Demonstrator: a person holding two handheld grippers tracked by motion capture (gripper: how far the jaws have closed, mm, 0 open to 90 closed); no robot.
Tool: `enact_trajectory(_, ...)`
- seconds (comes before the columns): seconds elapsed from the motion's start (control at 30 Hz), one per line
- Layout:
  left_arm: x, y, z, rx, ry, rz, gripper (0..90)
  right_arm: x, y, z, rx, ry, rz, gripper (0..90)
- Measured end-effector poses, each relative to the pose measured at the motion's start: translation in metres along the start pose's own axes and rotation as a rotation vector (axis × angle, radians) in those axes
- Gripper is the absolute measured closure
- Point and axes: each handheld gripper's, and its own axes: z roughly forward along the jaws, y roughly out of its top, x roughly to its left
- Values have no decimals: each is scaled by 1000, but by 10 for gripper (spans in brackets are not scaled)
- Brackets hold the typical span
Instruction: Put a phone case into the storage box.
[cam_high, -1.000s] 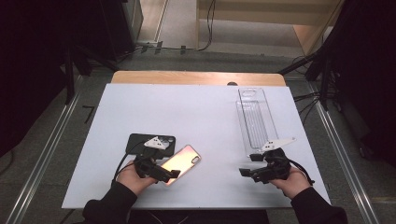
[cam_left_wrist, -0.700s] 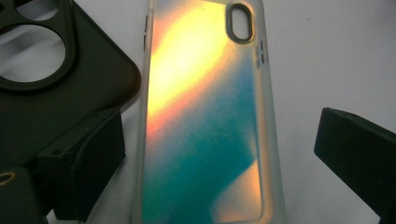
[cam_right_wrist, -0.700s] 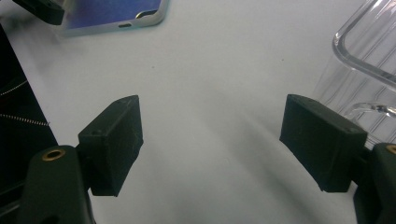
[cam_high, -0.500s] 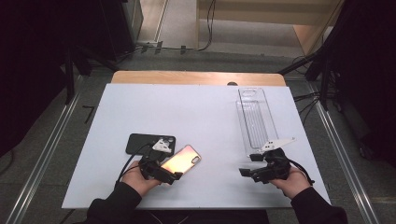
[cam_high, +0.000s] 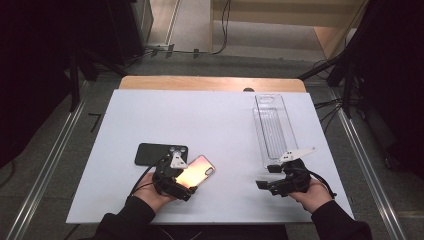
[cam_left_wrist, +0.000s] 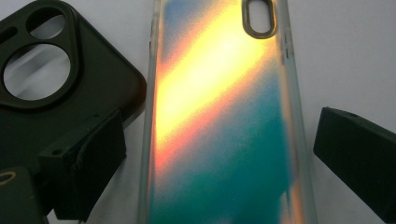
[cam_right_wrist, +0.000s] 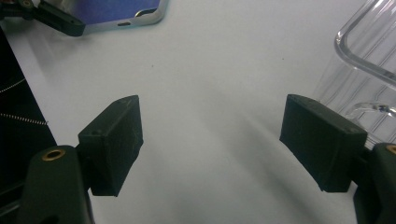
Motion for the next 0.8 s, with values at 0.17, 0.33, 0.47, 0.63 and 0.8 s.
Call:
enact_trajectory(0.17,-2,0,1,5,20,12,26,0,0,0,-3,1,-3,195)
enact_trajectory(0.33,-2,-1,-1,-1,30,3,78,0,0,0,0,0,-1,195)
enact_trajectory(0.47,-1,0,-4,-3,32,4,124,0,0,0,-2,2,-4,195)
enact_trajectory(0.63,1,1,-4,7,26,5,165,0,0,0,-2,3,-3,195)
enact_trajectory(0.8,1,2,-5,14,20,12,169,0,0,0,-2,6,-4,195)
